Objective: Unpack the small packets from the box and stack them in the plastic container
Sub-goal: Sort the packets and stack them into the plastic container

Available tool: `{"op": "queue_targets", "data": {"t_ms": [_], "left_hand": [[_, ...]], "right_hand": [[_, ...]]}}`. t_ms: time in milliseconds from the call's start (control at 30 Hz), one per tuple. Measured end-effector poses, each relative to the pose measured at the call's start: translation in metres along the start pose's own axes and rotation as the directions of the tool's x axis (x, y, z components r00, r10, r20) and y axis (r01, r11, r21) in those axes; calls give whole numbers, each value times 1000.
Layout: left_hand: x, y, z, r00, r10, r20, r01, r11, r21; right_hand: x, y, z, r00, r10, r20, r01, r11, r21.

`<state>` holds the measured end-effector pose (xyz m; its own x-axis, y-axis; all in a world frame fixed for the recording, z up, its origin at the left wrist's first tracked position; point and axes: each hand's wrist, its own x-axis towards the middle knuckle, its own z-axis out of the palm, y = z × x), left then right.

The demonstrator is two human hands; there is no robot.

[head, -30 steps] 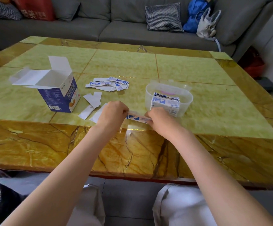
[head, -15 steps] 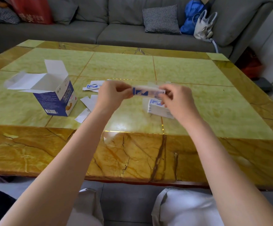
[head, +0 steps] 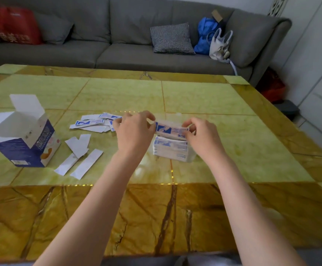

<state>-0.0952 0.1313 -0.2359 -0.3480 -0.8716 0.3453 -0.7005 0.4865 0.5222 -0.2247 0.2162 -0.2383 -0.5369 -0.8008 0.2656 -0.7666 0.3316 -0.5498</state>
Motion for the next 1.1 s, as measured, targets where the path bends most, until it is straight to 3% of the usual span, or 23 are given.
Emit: {"op": "queue_targets", "data": {"t_ms": [267,500,700,933,1100], "left_hand": [[-2,-1,11,991,80,104,-106,958,265],[-2,3,11,982,104,159,-157,913,376],[-1,2,12,982,117,147,-165,915,369],[0,-7,-13,984,167,-64,-155,976,152],[-9,-53,-28,998,58,-31,-50,977,208]], "right_hand": [[-3,3,4,998,33,50,-23,984,-179],[-4,6,6,997,18,69,-1,972,-237],[-4,5,2,1000,0,18,3,987,-159],[-9,-32,-17,986,-92,-138,99,994,42],[-24,-80,16,970,-243,31,236,960,151]]}}
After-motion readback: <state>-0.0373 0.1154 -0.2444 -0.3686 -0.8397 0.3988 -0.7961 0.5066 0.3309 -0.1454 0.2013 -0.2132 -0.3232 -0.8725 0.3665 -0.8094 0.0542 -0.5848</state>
